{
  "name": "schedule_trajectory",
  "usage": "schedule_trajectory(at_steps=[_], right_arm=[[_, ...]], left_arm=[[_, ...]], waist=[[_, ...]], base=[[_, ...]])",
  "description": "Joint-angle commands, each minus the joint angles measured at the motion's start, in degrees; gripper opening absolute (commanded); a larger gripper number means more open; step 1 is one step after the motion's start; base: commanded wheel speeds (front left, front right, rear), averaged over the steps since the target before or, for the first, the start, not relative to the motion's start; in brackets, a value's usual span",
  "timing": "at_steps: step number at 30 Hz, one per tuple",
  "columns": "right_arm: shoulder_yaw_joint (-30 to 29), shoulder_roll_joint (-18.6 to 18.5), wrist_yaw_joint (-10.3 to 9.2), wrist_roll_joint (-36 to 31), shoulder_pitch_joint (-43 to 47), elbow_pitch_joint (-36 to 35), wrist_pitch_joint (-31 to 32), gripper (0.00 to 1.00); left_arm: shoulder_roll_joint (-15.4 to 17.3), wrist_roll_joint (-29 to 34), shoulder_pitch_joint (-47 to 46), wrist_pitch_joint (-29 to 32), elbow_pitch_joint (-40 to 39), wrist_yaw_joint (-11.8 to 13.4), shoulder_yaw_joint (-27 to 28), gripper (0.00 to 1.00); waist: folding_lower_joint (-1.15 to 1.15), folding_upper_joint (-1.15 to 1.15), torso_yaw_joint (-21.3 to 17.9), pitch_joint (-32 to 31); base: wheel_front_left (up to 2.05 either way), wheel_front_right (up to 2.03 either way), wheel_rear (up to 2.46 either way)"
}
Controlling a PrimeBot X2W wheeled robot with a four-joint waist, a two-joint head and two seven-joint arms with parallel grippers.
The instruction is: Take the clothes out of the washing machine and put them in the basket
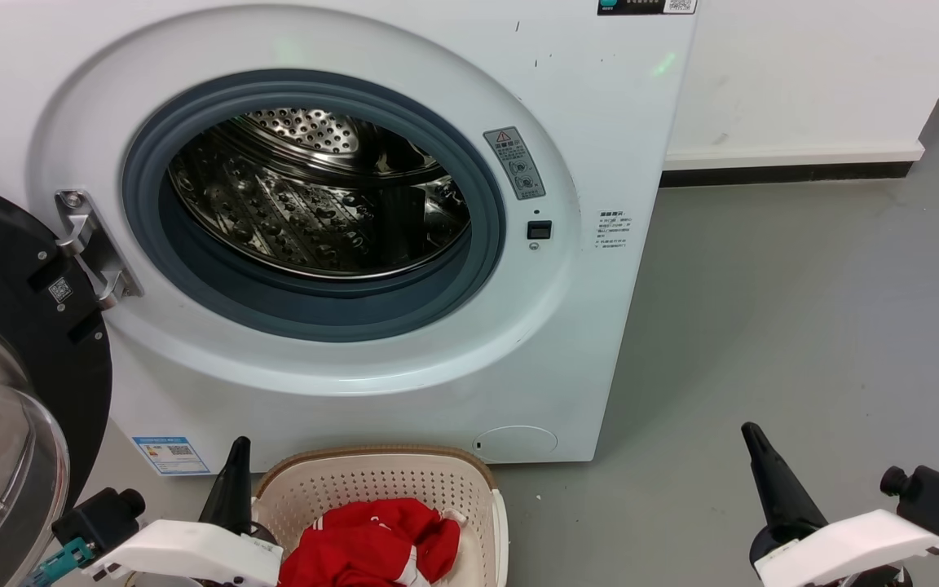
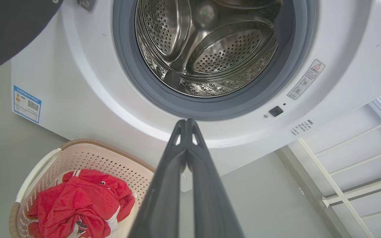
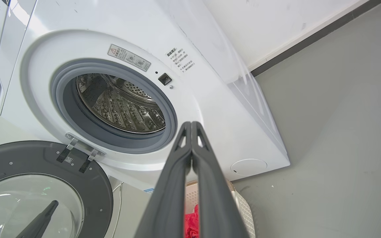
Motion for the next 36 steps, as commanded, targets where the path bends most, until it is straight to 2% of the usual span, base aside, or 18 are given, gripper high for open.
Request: schedule_trajectory(at_steps=[1,36], right_arm=[[-0.4,-0.4,0.00,1.9,-2.1,-0.3,0.2,0.00],[-3.8,-0.6,-0.01,26.2,-5.9,4.2,1.9,0.00]], left_arm=[[-0.1,-1.7,-1.6,0.3,-0.4,-0.5,0.3,0.00],[-0.8,-25.1,-4.6,4.2,2.0,-2.0,2.5,0.00]], waist=[[0.00,0.00,0.0,0.0],[0.00,0.00,0.0,0.8]], base=[[0.00,0.00,0.00],[0.00,0.00,0.00]])
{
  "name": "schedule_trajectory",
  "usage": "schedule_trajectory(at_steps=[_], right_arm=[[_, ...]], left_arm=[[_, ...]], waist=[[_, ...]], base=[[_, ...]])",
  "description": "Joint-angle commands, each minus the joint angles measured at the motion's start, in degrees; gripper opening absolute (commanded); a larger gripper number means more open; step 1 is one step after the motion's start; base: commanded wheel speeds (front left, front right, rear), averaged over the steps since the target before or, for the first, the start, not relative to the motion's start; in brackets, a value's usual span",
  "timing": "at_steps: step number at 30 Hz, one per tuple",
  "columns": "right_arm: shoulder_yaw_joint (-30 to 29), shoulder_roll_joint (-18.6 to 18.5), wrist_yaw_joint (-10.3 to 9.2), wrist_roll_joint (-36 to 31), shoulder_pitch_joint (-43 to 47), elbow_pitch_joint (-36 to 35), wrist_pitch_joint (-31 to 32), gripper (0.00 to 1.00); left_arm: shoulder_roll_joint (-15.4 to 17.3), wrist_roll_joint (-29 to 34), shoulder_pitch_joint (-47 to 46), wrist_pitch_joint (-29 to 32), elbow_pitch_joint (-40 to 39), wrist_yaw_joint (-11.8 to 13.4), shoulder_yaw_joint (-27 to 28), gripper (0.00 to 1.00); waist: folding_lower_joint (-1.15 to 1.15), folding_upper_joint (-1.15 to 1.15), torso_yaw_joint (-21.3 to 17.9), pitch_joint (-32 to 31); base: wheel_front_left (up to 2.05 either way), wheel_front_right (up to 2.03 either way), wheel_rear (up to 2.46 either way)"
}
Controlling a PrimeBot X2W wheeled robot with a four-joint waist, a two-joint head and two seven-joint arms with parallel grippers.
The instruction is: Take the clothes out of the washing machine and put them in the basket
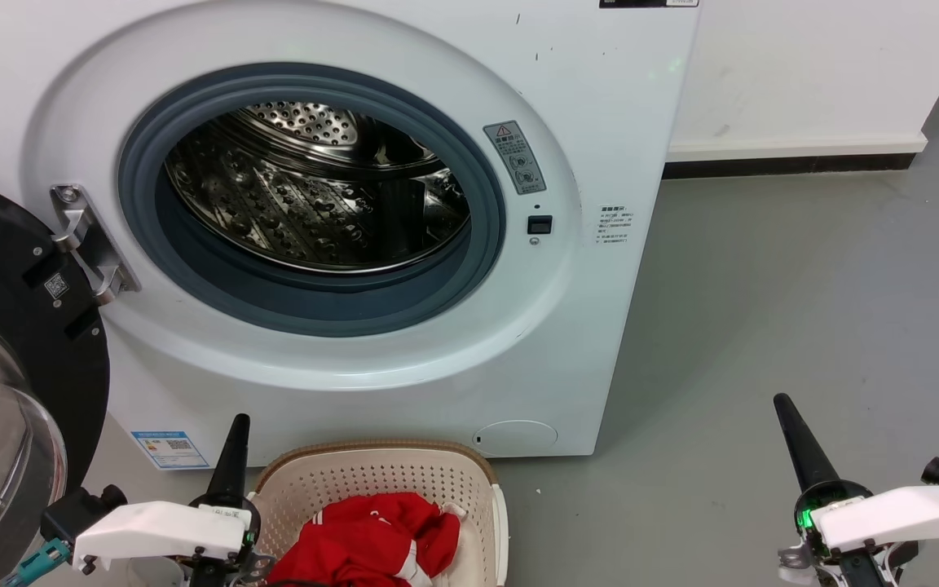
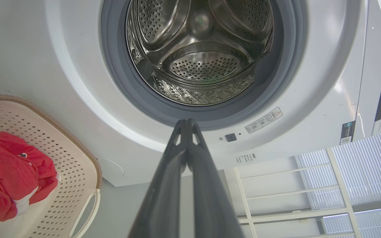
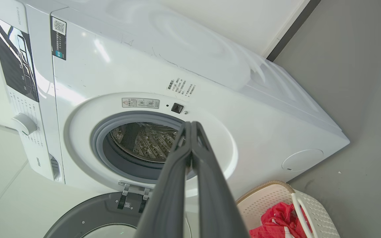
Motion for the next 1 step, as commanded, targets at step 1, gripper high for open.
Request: schedule_trajectory(at_steps=[1], right_arm=[[-0.4,-0.2,0.00,1.6,-1.5,-0.1,0.1,0.00]], left_arm=[[0.1,-1.5,-1.1,0.4,-0.1,-0.3,0.4,0.00]], waist=[[0.00,0.00,0.0,0.0]], base=[[0.00,0.00,0.00]])
